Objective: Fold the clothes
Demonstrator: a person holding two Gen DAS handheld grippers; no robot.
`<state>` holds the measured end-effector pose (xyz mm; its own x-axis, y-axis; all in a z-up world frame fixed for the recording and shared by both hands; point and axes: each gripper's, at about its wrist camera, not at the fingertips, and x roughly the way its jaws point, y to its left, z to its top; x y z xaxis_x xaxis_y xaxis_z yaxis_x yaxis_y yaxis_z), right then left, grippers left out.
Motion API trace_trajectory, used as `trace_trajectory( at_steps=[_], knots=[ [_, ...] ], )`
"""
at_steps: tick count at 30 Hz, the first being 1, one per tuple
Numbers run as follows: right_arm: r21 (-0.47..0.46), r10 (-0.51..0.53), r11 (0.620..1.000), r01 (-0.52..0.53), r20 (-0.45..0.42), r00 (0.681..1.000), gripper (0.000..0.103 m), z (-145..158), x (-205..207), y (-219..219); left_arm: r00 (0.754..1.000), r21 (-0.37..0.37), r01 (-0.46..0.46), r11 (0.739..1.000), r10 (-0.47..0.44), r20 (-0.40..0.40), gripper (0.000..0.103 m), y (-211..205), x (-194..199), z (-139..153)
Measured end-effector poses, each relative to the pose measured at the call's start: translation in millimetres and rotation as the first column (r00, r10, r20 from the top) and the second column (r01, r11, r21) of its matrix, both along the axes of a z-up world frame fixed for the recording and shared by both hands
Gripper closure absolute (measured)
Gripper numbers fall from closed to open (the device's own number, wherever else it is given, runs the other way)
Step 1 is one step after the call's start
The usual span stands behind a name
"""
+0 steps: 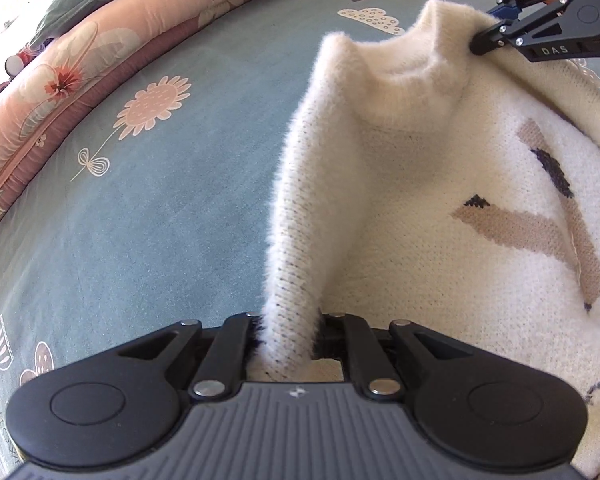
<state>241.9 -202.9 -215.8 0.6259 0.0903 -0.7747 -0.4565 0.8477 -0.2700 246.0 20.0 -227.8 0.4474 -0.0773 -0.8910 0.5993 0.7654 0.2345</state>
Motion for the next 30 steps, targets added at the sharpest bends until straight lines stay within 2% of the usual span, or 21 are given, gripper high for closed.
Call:
trace_trajectory(
  at_steps=[8, 10, 13, 14, 16, 19, 24, 30],
  knots=[
    [0.025, -0.070, 0.997, 0.068, 0.099, 0.993, 0.085, -5, 59, 18, 0.989, -0.030, -0.125, 0.992, 0.127, 0.080, 0.097, 4, 38, -11],
    [0.019, -0.080, 0.997, 0.078, 0.094, 0.992, 0.085, -12, 65, 22, 0.987, -0.030, -0.136, 0.990, 0.138, 0.083, 0.095, 3, 40, -18],
    [0.023, -0.102, 0.995, 0.101, 0.048, 0.994, 0.083, -26, 69, 22, 0.987, -0.012, -0.128, 0.992, 0.129, 0.096, 0.087, 1, 37, -26],
    [0.023, -0.111, 0.994, 0.110, 0.041, 0.993, 0.081, -30, 68, 21, 0.988, -0.003, -0.117, 0.993, 0.116, 0.104, 0.087, 0, 35, -27],
    [0.023, -0.125, 0.992, 0.125, 0.035, 0.991, 0.066, -35, 64, 18, 0.989, 0.014, -0.099, 0.995, 0.096, 0.113, 0.086, -2, 32, -29],
    [0.042, -0.143, 0.989, 0.142, 0.028, 0.989, 0.059, -33, 57, 11, 0.990, 0.016, -0.101, 0.995, 0.099, 0.104, 0.086, -3, 31, -27],
    [0.078, -0.155, 0.985, 0.154, 0.006, 0.988, 0.055, -23, 42, -1, 0.981, -0.034, -0.182, 0.983, 0.184, 0.067, 0.085, 5, 36, -15],
    [0.108, -0.171, 0.979, 0.175, -0.043, 0.984, 0.053, -17, 6, -15, 0.967, -0.077, -0.243, 0.967, 0.248, 0.063, 0.083, 17, 31, 3]
  ],
)
